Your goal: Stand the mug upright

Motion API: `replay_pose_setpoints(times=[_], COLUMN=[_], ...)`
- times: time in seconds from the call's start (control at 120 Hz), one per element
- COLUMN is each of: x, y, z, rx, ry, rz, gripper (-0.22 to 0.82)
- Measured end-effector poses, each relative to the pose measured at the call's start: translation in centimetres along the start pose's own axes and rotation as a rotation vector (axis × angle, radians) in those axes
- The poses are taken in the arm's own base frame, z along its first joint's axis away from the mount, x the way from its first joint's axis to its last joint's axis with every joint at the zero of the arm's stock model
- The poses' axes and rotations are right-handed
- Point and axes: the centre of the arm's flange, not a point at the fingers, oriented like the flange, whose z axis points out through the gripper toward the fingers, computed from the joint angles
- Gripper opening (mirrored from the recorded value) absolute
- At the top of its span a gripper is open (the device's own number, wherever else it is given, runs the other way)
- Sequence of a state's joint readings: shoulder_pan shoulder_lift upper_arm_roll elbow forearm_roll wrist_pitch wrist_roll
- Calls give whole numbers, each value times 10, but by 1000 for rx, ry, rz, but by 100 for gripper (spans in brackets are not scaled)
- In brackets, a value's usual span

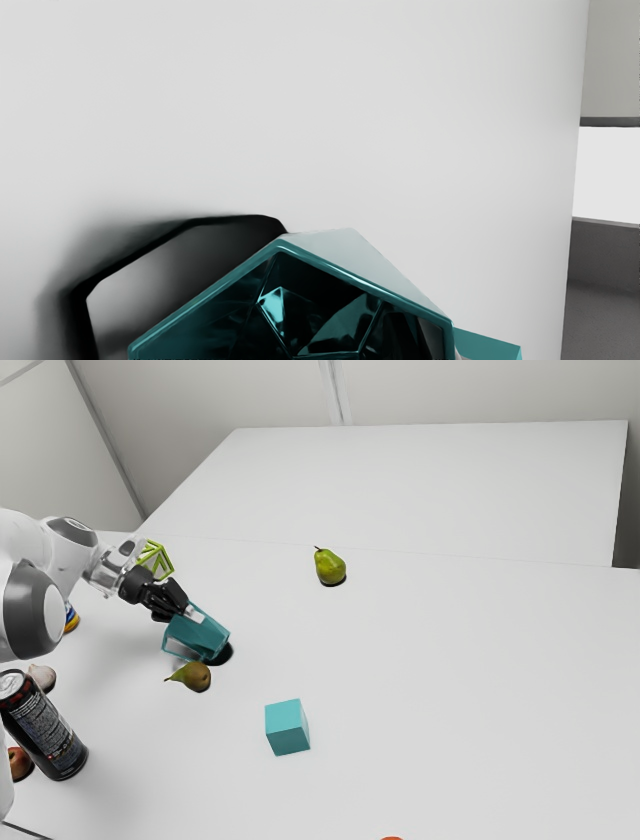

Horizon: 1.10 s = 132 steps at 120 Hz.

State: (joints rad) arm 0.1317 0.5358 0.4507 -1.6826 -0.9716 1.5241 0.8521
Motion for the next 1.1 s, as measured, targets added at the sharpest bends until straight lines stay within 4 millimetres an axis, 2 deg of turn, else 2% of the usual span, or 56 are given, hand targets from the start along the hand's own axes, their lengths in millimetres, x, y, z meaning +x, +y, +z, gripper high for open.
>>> replay_pose_setpoints(times=[0.242,0.4,0.5,0.608,0.733,0.867,1.1], x=[6,17,24,21,23,17,20], y=[14,40,62,83,106,114,129], z=[-4,-11,-3,14,23,38,56], rx=[49,155,234,333,481,614,770], ry=[-14,-12,-24,-34,-46,-60,-52], rz=[32,75,98,103,114,93,54], gripper=[-18,-18,-18,-18,-18,-18,-18])
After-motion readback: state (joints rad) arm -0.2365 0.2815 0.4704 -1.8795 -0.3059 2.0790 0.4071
